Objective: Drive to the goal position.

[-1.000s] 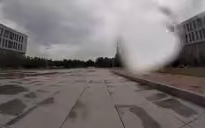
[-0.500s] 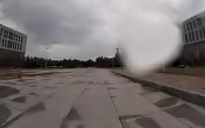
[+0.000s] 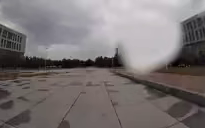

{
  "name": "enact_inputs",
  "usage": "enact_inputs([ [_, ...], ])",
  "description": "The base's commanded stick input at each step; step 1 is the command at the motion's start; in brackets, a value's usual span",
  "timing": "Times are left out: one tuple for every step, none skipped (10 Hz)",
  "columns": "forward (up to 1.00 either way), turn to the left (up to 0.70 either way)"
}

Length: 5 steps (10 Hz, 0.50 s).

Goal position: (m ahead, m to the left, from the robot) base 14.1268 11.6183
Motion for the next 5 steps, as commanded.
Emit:
enact_inputs([
  [0.7,0.0],
  [0.7,0.0],
  [0.7,0.0],
  [0.7,0.02],
  [0.7,0.12],
])
